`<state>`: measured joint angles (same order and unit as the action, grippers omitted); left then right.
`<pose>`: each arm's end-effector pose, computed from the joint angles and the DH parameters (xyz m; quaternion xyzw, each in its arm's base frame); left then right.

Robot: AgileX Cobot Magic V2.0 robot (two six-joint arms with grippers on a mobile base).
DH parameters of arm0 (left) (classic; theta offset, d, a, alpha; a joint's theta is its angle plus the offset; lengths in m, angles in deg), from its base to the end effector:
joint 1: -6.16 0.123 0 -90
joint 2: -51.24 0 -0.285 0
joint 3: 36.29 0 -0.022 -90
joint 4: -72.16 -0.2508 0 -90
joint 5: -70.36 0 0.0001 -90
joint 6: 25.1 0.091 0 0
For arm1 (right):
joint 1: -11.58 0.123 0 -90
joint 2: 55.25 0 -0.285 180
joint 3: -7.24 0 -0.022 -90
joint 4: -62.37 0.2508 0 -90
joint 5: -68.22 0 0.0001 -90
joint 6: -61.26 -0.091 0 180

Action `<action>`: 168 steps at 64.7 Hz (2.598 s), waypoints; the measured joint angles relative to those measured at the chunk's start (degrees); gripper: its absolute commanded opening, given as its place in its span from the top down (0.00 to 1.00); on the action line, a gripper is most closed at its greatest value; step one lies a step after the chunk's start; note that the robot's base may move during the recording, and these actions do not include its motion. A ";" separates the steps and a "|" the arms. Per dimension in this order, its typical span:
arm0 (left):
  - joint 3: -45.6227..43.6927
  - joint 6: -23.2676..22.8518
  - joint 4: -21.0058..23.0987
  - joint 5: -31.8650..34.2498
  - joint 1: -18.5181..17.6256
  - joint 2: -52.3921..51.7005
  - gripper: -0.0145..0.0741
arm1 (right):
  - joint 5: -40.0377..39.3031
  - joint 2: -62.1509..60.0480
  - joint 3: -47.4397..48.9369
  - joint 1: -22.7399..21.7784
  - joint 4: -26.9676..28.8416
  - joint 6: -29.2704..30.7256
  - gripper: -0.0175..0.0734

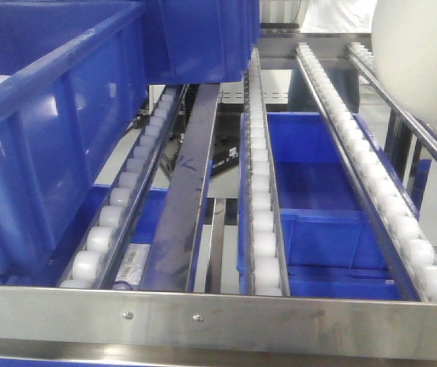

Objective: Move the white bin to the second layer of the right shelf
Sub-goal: 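Lower the white bin onto the second-layer rollers with the right gripper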

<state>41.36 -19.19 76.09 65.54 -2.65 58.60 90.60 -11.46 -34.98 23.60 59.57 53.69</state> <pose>0.0555 -0.0091 0.2034 0.0685 0.7027 -0.0441 0.7068 0.1268 0.0253 0.3309 -0.0443 0.8097 0.0790 0.5799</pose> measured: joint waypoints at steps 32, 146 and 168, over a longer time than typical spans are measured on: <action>0.00 0.00 0.00 0.00 0.00 0.00 0.74 | 1.73 2.41 0.00 0.00 0.77 0.00 0.75; 0.00 0.00 0.00 0.00 0.00 0.00 0.74 | -1.83 56.72 23.82 0.00 2.80 0.00 0.63; 0.00 0.00 0.00 0.00 0.00 0.00 0.74 | -3.02 56.72 23.82 0.00 2.80 0.00 0.28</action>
<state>41.36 -19.19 76.09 65.54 -2.65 58.60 87.58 45.26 -11.16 23.60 62.37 53.69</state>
